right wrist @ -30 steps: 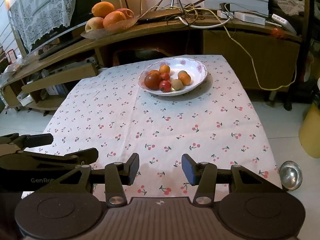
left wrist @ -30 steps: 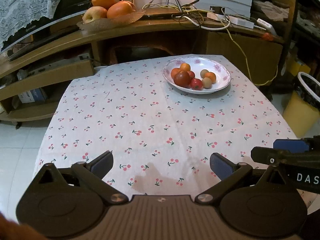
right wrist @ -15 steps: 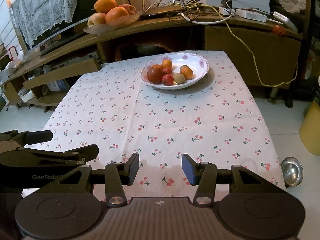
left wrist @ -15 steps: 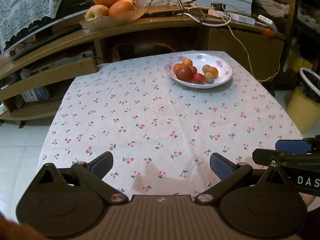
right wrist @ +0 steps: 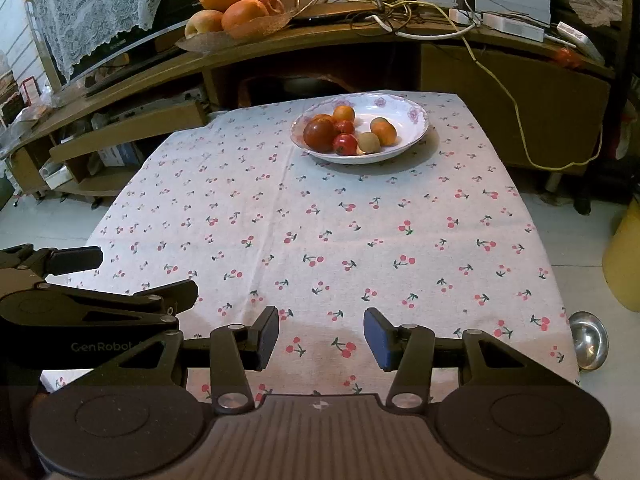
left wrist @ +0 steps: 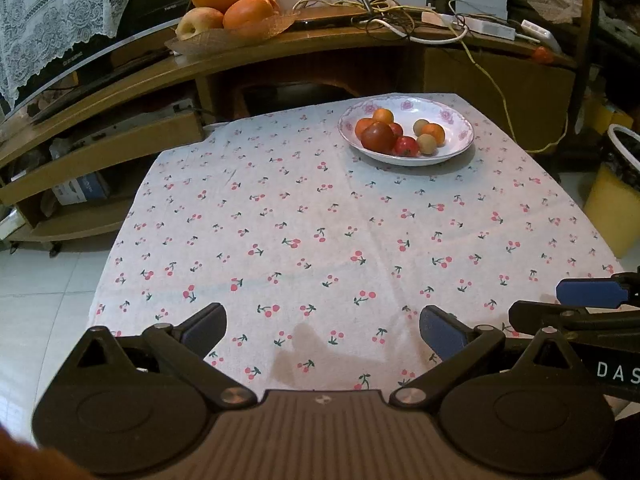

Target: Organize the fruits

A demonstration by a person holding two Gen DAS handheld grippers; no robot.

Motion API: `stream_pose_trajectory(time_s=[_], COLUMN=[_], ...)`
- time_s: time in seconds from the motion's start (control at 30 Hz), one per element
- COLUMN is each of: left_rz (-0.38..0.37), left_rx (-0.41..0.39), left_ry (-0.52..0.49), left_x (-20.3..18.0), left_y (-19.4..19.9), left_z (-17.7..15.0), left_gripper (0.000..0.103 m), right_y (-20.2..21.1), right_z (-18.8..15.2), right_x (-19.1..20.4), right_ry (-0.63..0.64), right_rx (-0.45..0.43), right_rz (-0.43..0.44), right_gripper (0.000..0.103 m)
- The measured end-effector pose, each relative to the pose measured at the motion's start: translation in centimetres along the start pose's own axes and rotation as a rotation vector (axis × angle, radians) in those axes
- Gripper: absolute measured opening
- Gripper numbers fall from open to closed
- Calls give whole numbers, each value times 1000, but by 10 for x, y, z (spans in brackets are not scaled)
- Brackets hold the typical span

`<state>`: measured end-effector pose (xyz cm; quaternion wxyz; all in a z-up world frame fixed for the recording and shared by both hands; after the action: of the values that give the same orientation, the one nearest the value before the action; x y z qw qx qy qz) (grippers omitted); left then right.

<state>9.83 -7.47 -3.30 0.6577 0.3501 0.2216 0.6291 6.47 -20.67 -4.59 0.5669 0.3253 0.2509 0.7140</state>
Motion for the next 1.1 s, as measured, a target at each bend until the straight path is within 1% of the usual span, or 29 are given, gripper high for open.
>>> stream_pose_trajectory(time_s=[0.93,1.1], left_rz=[17,13], left_rx=[1,-6], left_ry=[-3,1], left_x=[-1,-1], left_y=[-1,0], left_z=[-4,-4], left_gripper=[103,103], right_y=[-3,-2], right_z=[-5,-4], right_x=[4,4], right_ry=[2,3], right_rx=[25,18], right_rz=[15,14], right_gripper=[50,50])
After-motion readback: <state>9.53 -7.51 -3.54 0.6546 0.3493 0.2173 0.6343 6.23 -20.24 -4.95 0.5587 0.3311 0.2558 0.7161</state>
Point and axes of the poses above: each gripper's, at about its wrist camera, not at the fingertips, and y roughly against the way its jaws point, x to its left, z to its top, the point moved 7 cm from there along -y, roughly the way its jaws point, and after that the axes turned 6 degrees about z, right-handed, at the moved point
